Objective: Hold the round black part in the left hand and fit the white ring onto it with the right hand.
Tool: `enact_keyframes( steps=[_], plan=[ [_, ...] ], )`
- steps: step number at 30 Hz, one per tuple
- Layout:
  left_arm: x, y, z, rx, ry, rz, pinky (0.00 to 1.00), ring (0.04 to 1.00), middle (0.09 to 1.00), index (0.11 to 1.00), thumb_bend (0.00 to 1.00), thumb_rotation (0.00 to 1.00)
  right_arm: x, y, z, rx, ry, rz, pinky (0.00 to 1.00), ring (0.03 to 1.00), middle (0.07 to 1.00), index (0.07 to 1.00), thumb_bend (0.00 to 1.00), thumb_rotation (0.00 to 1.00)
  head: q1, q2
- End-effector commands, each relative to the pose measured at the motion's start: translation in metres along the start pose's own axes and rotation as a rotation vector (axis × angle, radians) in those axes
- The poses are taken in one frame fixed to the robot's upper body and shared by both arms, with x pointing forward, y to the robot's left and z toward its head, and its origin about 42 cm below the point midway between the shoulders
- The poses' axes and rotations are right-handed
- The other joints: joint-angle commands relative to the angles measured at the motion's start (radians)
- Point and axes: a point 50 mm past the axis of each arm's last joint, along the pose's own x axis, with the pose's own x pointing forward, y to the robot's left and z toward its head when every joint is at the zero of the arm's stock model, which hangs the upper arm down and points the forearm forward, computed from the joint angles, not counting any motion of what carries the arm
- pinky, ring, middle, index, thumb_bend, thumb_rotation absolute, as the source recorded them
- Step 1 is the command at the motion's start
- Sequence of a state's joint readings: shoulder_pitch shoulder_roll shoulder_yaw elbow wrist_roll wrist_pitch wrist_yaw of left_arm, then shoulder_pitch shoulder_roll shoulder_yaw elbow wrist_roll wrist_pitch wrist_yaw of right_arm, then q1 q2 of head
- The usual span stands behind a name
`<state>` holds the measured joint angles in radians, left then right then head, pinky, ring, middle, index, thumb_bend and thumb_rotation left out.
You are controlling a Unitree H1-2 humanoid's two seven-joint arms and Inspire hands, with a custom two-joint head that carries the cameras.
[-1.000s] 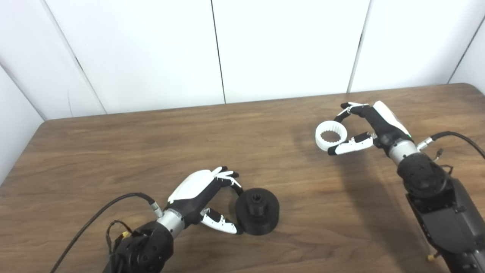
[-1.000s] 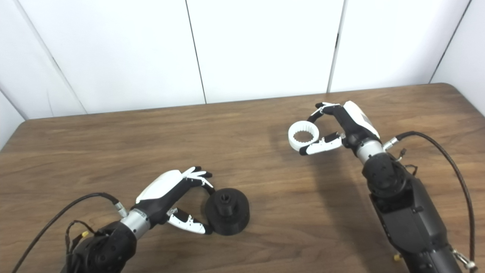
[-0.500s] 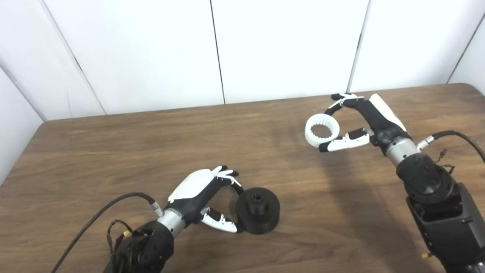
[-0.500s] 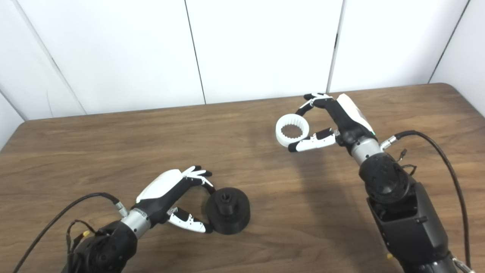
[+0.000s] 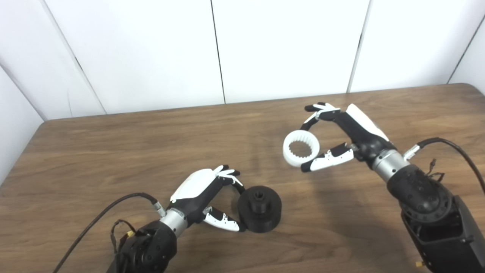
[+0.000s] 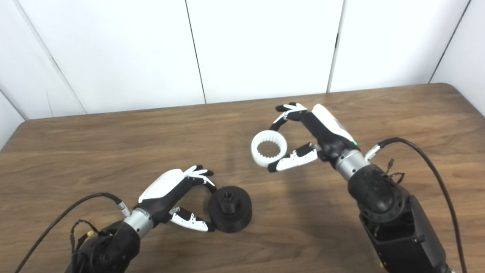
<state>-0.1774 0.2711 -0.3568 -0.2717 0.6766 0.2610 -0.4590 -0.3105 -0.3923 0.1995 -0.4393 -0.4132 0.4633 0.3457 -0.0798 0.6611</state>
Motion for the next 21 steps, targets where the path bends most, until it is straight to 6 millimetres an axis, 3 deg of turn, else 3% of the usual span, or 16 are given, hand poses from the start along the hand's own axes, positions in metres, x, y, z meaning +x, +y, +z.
enact_keyframes(
  steps=[1,9,21],
  plan=[
    [0.006,0.009,0.005,0.017,-0.013,0.029,0.91,0.999,0.923,0.632,0.89,0.21,0.001,-0.005,0.019,-0.029,-0.066,-0.017,0.92,0.967,0.889,0.491,0.52,0.16,0.0,0.002],
    [0.007,0.007,0.005,0.011,-0.016,0.036,0.91,0.991,0.914,0.629,0.9,0.21,-0.002,0.011,0.026,-0.025,-0.077,0.028,0.88,0.957,0.879,0.49,0.52,0.16,0.004,0.005],
    [0.007,0.005,0.005,0.004,-0.013,0.044,0.91,0.993,0.911,0.636,0.91,0.2,-0.006,0.03,0.029,0.005,-0.086,0.111,0.92,0.986,0.897,0.49,0.52,0.16,0.008,0.009]
  ],
)
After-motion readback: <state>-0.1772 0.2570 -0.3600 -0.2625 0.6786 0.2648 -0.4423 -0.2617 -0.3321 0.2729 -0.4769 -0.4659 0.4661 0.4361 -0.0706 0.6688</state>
